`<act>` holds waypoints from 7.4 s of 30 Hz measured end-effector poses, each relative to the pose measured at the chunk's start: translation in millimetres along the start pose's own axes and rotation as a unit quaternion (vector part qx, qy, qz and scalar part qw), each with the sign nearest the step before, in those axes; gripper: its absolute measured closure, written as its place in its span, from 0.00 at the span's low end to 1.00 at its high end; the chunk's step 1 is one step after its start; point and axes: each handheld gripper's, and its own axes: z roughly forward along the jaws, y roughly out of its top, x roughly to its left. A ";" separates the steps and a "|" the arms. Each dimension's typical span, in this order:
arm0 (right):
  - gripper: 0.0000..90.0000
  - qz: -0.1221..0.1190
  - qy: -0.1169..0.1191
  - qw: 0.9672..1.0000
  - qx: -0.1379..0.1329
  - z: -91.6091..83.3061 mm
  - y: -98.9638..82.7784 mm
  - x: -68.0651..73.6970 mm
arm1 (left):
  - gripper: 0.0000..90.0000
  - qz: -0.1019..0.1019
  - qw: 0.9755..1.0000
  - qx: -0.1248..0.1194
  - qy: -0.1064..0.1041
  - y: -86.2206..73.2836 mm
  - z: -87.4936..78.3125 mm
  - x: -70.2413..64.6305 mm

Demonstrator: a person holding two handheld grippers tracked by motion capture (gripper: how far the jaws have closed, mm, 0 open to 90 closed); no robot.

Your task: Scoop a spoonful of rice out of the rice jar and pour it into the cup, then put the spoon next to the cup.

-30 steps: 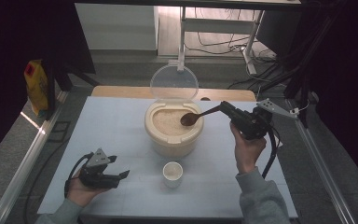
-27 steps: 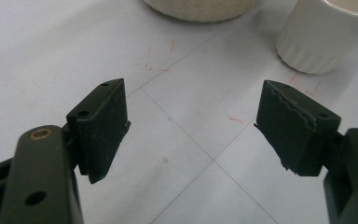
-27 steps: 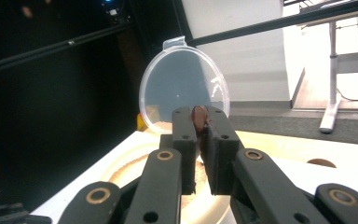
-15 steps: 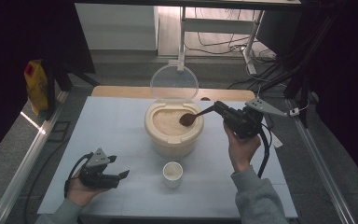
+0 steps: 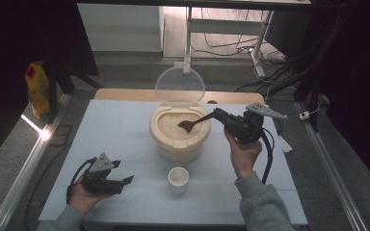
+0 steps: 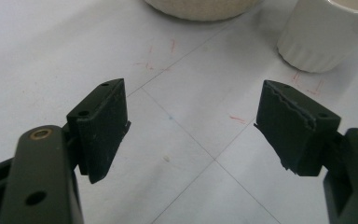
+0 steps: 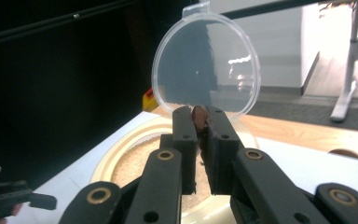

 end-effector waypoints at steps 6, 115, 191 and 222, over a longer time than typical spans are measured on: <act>0.93 0.042 0.013 0.999 0.007 4.7 -7.8 -7.3 | 0.27 0.001 1.000 0.000 0.000 0.2 0.2 -0.3; 0.93 0.288 0.077 0.954 0.029 -70.9 -50.3 -32.8 | 0.27 0.006 1.000 0.009 0.010 4.5 5.4 1.0; 0.93 0.136 0.044 0.987 0.067 -113.0 -48.1 -30.2 | 0.27 0.008 1.000 0.016 0.013 4.4 7.8 1.4; 0.93 0.147 0.112 0.957 0.222 -63.0 -82.7 -20.3 | 0.27 0.011 1.000 0.018 0.013 5.4 9.5 2.1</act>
